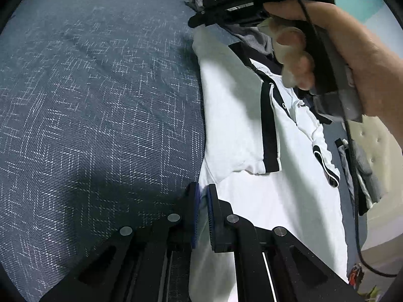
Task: Fold clothes
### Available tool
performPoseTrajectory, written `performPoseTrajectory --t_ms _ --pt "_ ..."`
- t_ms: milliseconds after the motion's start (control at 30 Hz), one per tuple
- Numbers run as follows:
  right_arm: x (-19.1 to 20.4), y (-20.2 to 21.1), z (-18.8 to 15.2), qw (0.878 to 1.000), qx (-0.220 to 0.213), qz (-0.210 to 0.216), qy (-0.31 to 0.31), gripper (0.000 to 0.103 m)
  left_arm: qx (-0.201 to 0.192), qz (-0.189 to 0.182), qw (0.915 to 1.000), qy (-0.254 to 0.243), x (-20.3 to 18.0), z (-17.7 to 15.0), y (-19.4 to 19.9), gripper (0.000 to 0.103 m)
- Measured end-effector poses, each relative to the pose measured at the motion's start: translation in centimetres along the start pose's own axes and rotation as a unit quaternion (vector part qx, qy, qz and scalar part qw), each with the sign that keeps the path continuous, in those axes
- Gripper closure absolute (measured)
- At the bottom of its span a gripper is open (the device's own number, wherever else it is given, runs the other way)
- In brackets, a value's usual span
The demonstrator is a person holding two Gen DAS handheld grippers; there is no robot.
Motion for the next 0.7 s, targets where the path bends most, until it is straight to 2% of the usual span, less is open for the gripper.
performPoseTrajectory --t_ms 167,433,500,533,567,700 --pt "-0.4 -0.6 -0.2 1.0 0.003 -0.007 -0.021 0.103 0.001 0.0 1.0 0.001 -0.1 -0.1 -0.2 0.097" --pt "-2.2 0.5 0.1 0.999 -0.009 0.022 -0.022 0.102 0.002 -0.007 1.0 0.007 -0.3 -0.1 -0.7 0.098" --pt "-2.7 0.8 0.1 0.999 -0.013 0.029 -0.022 0.095 0.002 -0.007 0.9999 0.008 -0.3 -0.1 -0.7 0.098" --pt "-2.9 1.0 0.1 0.999 -0.014 0.033 -0.022 0.079 0.002 -0.007 1.0 0.007 -0.4 -0.1 -0.8 0.098" --pt "-3.1 1.1 0.2 0.999 -0.016 0.037 -0.022 0.067 0.002 -0.006 1.0 0.006 -0.5 -0.1 -0.8 0.098" --pt "-3.3 1.2 -1.3 0.999 -0.003 0.042 -0.005 0.067 0.003 -0.001 1.0 0.004 -0.7 -0.1 -1.1 0.098"
Point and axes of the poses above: each gripper's, at about its wrist camera, not at the fingertips, and y roughly against the way its jaws point, x to its left, z to its top, the point moved 9 cm from there along -y, roughly the way its jaws point, and after that the axes turned 11 degrees about -z, right-handed, at the moved point
